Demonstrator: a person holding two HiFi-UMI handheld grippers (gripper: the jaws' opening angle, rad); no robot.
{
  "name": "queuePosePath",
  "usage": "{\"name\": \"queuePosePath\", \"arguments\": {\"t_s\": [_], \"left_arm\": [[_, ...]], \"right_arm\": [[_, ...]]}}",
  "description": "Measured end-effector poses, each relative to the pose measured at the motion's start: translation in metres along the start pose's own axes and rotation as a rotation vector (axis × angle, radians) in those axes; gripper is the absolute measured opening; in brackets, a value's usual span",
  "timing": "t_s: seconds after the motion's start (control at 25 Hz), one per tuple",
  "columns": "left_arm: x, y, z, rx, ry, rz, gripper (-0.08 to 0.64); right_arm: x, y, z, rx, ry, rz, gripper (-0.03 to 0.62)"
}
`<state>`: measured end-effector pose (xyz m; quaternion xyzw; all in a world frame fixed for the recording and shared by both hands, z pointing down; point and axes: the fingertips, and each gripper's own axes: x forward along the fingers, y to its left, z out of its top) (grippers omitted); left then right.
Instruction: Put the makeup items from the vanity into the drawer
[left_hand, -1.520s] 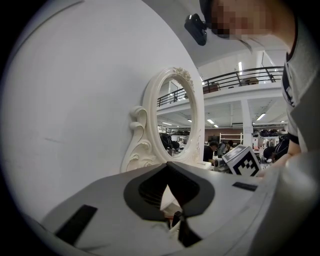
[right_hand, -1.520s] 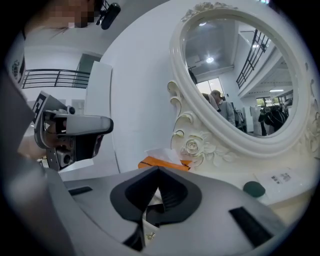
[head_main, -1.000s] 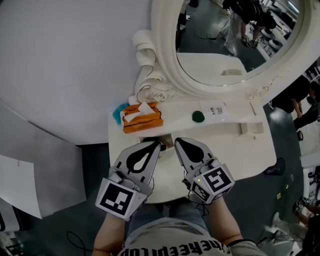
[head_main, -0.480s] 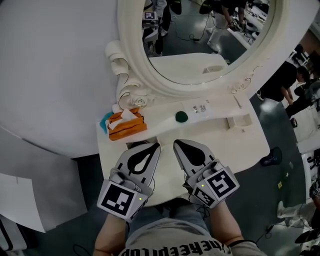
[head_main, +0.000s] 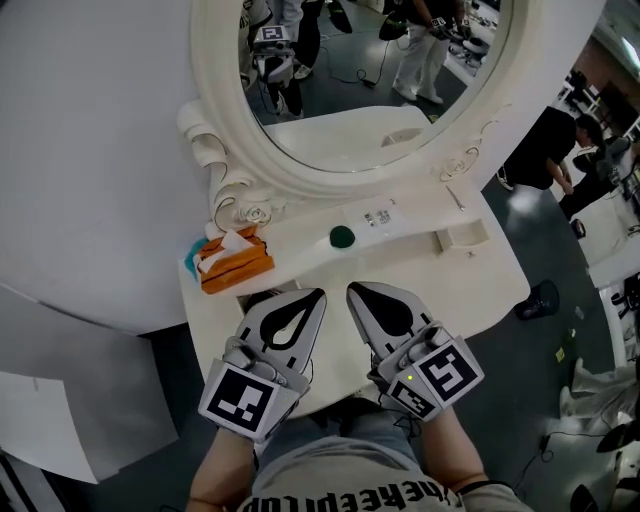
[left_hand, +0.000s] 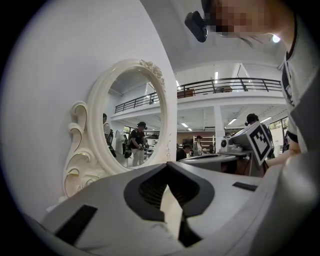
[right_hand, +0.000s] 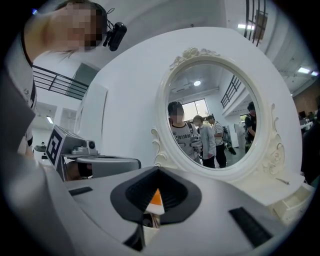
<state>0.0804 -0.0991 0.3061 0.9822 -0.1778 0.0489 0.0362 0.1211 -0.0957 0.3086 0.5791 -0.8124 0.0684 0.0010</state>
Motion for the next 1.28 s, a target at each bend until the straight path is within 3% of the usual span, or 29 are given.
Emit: {"name": "queuePosePath", "arguments": {"t_s": [0.56, 1.28], "left_arm": [[0.014, -0.021, 0.002, 0.001, 0.015, -0.060, 0.020], [0.015, -0.028, 0.002, -0.008, 0.010, -0.054, 0.020]], "right_arm": [[-0.019, -0.008, 0.010, -0.010, -0.029, -0.029, 0.009], [-0.026, -0.005, 0.019, -0.015, -0.050, -0.008, 0.009]]}}
